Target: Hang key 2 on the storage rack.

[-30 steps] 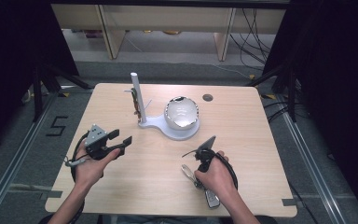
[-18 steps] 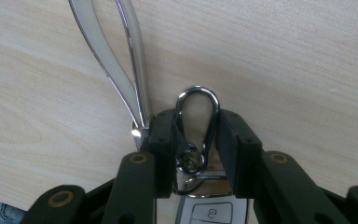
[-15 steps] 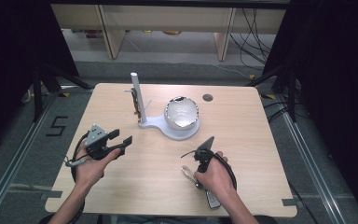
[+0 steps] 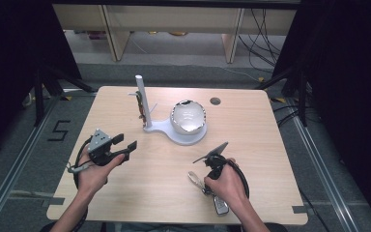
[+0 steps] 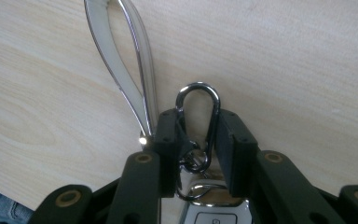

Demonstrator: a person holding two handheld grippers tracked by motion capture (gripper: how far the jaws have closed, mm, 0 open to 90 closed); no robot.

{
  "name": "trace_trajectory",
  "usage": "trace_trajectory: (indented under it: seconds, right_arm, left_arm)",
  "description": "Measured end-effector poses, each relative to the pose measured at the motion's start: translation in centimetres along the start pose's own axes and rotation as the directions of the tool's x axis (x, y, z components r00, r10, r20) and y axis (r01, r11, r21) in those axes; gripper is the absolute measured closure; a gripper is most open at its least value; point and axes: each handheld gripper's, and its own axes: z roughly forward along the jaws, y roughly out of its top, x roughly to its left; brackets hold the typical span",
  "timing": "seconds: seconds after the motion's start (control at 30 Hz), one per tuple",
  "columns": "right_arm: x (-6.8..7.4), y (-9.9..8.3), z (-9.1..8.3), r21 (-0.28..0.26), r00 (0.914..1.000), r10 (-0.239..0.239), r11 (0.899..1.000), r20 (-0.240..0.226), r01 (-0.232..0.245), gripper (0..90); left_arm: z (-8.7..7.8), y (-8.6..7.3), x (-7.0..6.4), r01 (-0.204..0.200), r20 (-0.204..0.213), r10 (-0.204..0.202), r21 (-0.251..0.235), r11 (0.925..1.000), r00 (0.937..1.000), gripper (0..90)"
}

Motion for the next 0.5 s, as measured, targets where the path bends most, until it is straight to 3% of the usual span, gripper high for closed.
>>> trace_trajectory:
  seconds: [0.07, 0.13, 0.17, 0.23, 0.33, 0.37, 0.43, 0.47, 0.5]
  right_arm:
    - [0.19, -0.15, -0.27, 0.004, 0.999, 0.045, 0.999, 0.006, -0.045, 74.8]
    - [-0.09, -0.39, -0.21, -0.061, 0.9997, 0.021, 0.998, 0.01, -0.02, 74.8]
    - [-0.15, -0.36, -0.48, -0.043, 0.9998, 0.014, 0.999, 0.012, -0.013, 74.9]
    - [-0.32, -0.43, -0.37, -0.086, 1.0, -0.005, 0.996, 0.0, 0.005, 75.0]
    - [-0.18, -0.52, -0.66, -0.083, 0.9994, 0.032, 0.996, -0.008, -0.033, 75.1]
    - [-0.26, -0.57, -0.72, -0.105, 0.9993, 0.036, 0.994, -0.012, -0.038, 75.1]
    - [-0.55, -0.64, -0.86, -0.144, 0.9999, 0.003, 0.99, -0.011, -0.005, 75.1]
    - [-0.32, -0.78, -1.01, -0.151, 0.9986, 0.044, 0.987, -0.03, -0.048, 75.1]
    - [-0.31, -0.85, -1.14, -0.162, 0.9985, 0.04, 0.986, -0.038, -0.046, 75.1]
  left_arm:
    - [0.05, 0.0, -0.08, -0.003, 0.001, 0.003, -0.002, 1.0, 1.0, 38.5]
    - [0.1, 0.02, -0.15, -0.006, 0.005, 0.006, -0.001, 1.0, 1.0, 38.6]
    - [0.13, 0.02, -0.18, -0.007, 0.005, 0.007, 0.0, 1.0, 1.0, 38.5]
    - [0.15, 0.04, -0.24, -0.009, 0.008, 0.009, 0.0, 1.0, 0.9999, 38.5]
    - [0.13, 0.07, -0.32, -0.01, 0.008, 0.01, -0.002, 0.9999, 0.9999, 38.5]
    - [0.13, 0.07, -0.33, -0.009, 0.008, 0.009, -0.003, 1.0, 0.9999, 38.6]
    - [0.16, 0.07, -0.38, -0.012, 0.012, 0.012, -0.003, 0.9999, 0.9999, 38.6]
    - [0.24, 0.04, -0.41, -0.012, 0.017, 0.012, -0.009, 0.9999, 0.9998, 38.6]
    - [0.24, 0.05, -0.47, -0.018, 0.02, 0.018, -0.005, 0.9998, 0.9996, 38.6]
